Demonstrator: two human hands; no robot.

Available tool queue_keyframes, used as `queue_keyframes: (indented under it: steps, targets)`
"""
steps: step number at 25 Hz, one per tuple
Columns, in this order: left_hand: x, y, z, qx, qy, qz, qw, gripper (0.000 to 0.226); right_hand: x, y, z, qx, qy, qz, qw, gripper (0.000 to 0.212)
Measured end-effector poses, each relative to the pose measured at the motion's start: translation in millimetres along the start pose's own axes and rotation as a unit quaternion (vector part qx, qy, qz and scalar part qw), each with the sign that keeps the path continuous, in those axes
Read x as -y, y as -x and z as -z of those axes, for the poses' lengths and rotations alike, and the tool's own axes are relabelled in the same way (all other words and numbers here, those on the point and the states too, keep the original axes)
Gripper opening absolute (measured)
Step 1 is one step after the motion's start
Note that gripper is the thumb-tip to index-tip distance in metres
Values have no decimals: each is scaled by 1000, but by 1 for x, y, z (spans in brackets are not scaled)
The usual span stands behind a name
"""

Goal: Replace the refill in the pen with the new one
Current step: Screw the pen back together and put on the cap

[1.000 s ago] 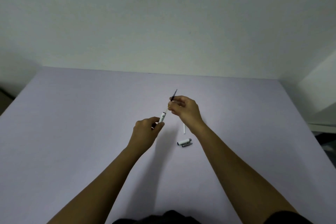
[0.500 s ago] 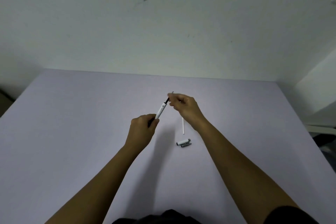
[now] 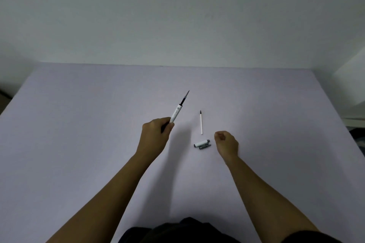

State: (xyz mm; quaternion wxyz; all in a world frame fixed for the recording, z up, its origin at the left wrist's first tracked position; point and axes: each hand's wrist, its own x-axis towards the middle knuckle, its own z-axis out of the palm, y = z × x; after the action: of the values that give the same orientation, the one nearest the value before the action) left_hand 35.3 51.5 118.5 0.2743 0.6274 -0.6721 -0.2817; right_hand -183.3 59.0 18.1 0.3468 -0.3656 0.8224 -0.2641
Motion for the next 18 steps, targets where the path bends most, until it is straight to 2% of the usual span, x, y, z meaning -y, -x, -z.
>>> queue_keyframes:
  steps: [6, 13, 18]
  targets:
    - [5, -11, -12, 21, -6, 7, 1000, 25, -12, -2, -22, 44, -6, -40, 998, 41]
    - [14, -14, -19, 35, -23, 1, 999, 25, -17, -7, -25, 30, -26, -56, 998, 39]
    - [14, -10, -23, 42, -24, -2, 999, 24, -18, -7, -13, 93, 9, -76, 993, 36]
